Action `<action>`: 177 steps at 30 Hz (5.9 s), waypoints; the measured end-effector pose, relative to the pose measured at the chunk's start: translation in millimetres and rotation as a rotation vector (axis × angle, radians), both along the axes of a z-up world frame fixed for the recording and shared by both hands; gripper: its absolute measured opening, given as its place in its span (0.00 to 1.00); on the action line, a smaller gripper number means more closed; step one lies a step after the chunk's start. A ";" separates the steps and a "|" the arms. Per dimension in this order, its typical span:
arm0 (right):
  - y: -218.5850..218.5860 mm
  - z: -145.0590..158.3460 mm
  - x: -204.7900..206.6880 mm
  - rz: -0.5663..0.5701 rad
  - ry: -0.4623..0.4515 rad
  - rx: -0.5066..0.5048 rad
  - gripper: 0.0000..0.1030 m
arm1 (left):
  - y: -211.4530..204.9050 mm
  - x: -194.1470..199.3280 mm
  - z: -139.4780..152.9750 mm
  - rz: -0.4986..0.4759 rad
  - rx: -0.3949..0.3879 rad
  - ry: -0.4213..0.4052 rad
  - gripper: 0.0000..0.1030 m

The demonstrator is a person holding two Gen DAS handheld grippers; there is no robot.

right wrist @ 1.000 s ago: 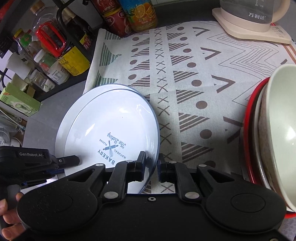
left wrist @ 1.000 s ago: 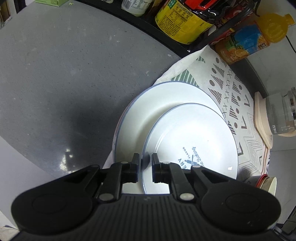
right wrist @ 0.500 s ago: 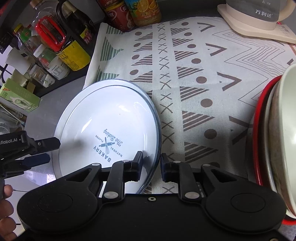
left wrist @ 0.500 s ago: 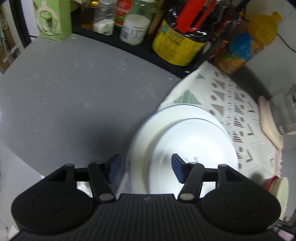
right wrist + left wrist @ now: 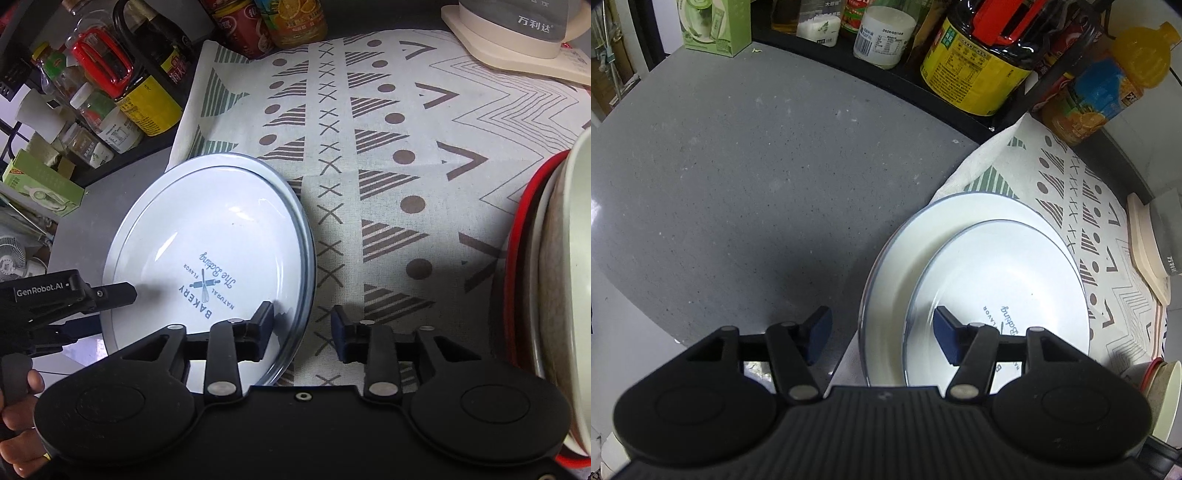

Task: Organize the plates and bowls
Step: 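Lower the 'BAKERY' plate onto the plate stack and open both grippers, then move both grippers toward the red bowl holding the pale green bowls, then close both grippers on the rim of the red bowl stack, then lift the bowl stack with both grippers over the plate stack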

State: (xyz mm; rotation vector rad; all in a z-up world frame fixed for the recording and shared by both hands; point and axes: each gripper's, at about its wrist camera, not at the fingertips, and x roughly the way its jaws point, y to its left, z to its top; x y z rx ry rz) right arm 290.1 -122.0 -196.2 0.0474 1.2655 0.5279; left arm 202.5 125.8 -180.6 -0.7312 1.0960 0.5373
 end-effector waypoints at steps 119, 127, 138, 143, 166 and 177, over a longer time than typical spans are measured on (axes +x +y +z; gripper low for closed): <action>-217.1 73.3 -1.3 -0.443 -0.209 -0.013 0.93 | -208.8 98.2 60.5 -0.505 -0.061 -0.116 0.98; -222.8 46.9 26.4 -0.390 -0.114 -0.019 0.77 | -221.9 116.0 40.8 -0.491 -0.107 -0.086 0.96; -217.3 19.1 47.8 -0.298 -0.025 -0.016 0.50 | -225.4 123.2 17.2 -0.431 -0.167 -0.057 0.72; -220.1 12.6 48.1 -0.292 -0.028 -0.043 0.29 | -224.1 120.2 7.2 -0.396 -0.204 -0.044 0.50; -220.6 17.0 51.0 -0.277 -0.005 0.030 0.29 | -218.4 115.2 5.9 -0.422 -0.233 -0.077 0.33; -187.5 38.9 54.3 -0.242 -0.061 0.082 0.29 | -178.9 105.8 38.5 -0.361 -0.194 -0.139 0.33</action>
